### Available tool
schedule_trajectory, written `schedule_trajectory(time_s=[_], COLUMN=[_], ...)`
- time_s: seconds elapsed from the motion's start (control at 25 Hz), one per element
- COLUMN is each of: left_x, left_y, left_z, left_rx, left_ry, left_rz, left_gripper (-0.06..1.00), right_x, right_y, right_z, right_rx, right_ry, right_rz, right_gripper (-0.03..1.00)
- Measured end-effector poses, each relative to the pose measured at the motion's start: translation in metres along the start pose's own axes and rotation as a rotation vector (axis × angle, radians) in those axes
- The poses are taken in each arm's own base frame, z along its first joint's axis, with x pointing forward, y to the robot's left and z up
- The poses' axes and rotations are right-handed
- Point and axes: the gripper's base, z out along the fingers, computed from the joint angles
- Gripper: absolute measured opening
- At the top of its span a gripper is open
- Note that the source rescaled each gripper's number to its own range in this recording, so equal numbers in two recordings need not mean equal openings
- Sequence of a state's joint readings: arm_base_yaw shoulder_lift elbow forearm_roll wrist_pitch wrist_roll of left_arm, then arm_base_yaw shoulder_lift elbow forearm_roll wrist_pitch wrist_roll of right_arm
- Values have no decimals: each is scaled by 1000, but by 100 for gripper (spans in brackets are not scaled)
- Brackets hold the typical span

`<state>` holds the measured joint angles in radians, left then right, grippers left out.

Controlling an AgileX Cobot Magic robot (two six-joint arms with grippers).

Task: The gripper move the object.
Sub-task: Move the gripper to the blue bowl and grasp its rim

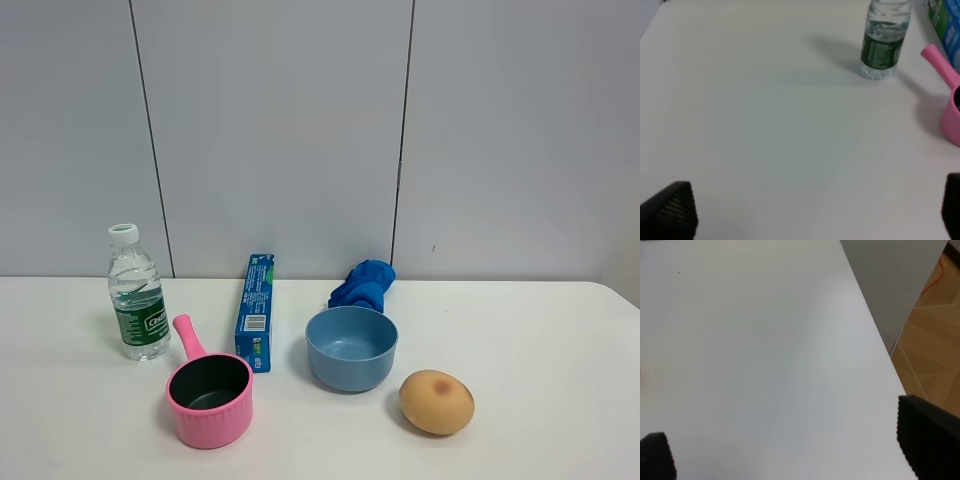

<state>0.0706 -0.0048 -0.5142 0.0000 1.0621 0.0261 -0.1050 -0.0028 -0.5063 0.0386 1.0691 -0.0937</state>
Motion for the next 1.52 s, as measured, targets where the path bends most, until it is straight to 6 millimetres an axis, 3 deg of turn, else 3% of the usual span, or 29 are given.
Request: schedule_trajectory(time_s=[0.04,0.92,1.04,1.24,1.4,1.52], left_x=[0,0,0,0,0,0], left_y=[0,0,0,0,0,0], left_z=[0,0,0,0,0,0], left_rx=[0,0,0,0,0,0], left_ry=[0,0,0,0,0,0], left_rz=[0,0,0,0,0,0], left_gripper=[100,100,100,100,100,100], right_x=[0,0,-3,-44,-87,-116], right_y=[0,0,0,-2,-6,-6], right_z=[0,0,-3,-17,-13,3], right_rx=[0,0,-1,1,-5,-31], right_ry=[0,0,-13,-39,-7,52], right_rz=[0,0,1,-19,-22,33], right_gripper=[89,89,84,79,78,78])
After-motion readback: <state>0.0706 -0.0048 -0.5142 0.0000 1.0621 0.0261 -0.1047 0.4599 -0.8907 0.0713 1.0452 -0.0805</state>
